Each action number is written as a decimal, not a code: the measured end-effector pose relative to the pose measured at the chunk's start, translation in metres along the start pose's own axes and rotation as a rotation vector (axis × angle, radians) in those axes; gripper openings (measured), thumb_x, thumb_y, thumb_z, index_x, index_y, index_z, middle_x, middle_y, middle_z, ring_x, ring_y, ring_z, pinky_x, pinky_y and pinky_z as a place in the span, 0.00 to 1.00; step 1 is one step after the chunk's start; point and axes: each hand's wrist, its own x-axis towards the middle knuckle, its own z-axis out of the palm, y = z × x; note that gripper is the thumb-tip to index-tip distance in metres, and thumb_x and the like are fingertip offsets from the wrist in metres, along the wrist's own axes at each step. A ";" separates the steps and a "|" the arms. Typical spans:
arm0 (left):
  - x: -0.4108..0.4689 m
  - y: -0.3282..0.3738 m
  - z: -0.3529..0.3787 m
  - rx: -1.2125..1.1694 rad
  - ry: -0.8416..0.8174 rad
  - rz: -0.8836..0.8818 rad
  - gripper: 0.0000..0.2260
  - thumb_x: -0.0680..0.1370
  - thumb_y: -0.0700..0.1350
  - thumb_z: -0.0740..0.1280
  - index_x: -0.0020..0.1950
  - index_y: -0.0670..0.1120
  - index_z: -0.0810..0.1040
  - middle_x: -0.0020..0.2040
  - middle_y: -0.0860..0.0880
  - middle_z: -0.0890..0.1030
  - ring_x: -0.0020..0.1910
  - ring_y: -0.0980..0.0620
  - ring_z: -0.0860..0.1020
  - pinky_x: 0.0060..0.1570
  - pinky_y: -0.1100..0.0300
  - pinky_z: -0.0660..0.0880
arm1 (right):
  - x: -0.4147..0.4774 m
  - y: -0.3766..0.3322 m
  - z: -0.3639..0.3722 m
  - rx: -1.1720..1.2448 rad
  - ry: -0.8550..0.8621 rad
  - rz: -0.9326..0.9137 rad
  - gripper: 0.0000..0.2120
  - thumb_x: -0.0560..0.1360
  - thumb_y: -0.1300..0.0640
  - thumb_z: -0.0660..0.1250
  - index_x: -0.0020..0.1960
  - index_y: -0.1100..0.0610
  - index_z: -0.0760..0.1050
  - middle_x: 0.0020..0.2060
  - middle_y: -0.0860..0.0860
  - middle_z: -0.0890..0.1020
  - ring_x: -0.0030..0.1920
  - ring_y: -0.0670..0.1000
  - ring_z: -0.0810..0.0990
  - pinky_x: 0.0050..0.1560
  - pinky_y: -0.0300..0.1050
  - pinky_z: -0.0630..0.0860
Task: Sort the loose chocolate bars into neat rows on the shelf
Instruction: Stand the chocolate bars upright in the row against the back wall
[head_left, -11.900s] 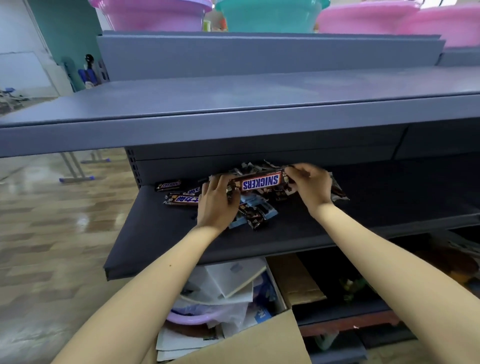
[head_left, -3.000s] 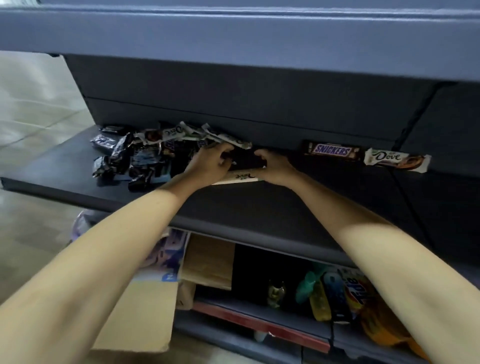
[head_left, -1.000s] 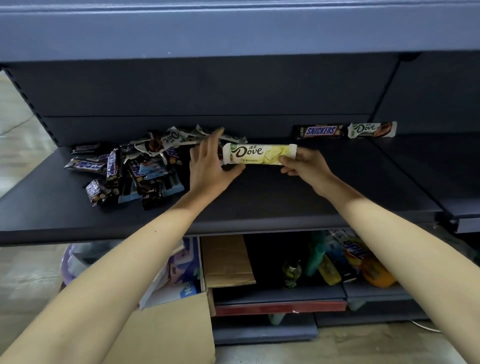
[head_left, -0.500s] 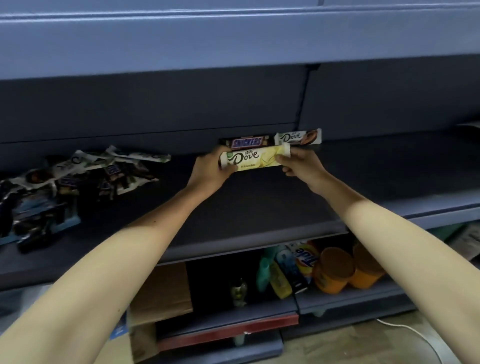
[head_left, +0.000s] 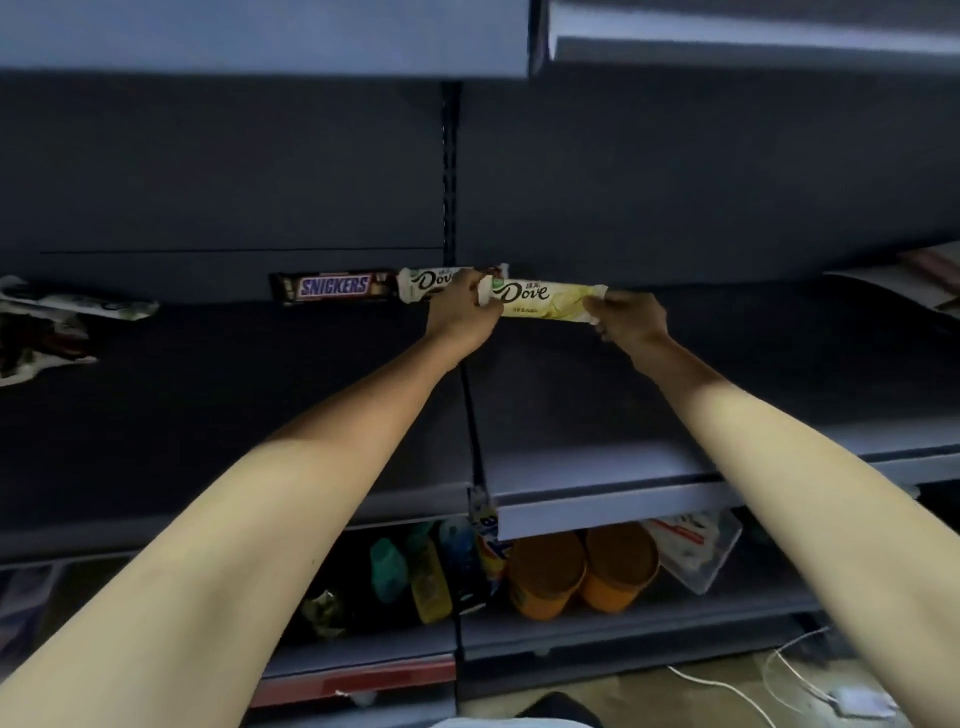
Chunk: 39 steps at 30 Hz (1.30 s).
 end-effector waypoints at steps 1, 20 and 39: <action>0.001 0.001 0.008 -0.019 -0.014 -0.042 0.18 0.76 0.42 0.63 0.66 0.45 0.68 0.57 0.46 0.78 0.54 0.49 0.77 0.49 0.62 0.73 | 0.006 0.004 -0.004 0.013 -0.012 -0.001 0.09 0.75 0.56 0.65 0.48 0.62 0.80 0.33 0.51 0.77 0.31 0.43 0.73 0.35 0.31 0.74; 0.020 0.030 0.070 0.019 -0.074 -0.157 0.17 0.76 0.43 0.62 0.66 0.47 0.69 0.62 0.49 0.74 0.55 0.55 0.71 0.50 0.65 0.65 | 0.058 0.024 -0.020 0.047 -0.123 0.011 0.17 0.74 0.54 0.64 0.62 0.52 0.75 0.59 0.52 0.78 0.59 0.52 0.75 0.57 0.43 0.72; 0.035 0.040 0.077 0.225 -0.156 -0.098 0.24 0.78 0.44 0.61 0.73 0.47 0.60 0.71 0.45 0.67 0.67 0.48 0.67 0.62 0.62 0.65 | 0.069 0.038 -0.040 0.026 -0.137 -0.094 0.18 0.77 0.58 0.62 0.67 0.54 0.70 0.65 0.52 0.74 0.65 0.51 0.72 0.61 0.36 0.67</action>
